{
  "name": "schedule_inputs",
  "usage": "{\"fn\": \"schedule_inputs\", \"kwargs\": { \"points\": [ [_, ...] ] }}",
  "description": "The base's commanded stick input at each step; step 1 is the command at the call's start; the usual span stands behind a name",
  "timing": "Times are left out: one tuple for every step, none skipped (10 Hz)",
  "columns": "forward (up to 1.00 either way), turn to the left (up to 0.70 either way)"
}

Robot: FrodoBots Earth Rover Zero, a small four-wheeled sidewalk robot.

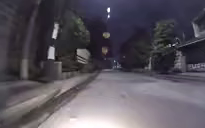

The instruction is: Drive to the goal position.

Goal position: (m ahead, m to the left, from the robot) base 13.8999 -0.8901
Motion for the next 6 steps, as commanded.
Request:
{"fn": "schedule_inputs", "kwargs": {
  "points": [
    [0.5,0.0],
    [0.5,0.0],
    [0.5,0.0],
    [0.5,0.0],
    [0.5,0.0],
    [0.5,0.0]
  ]
}}
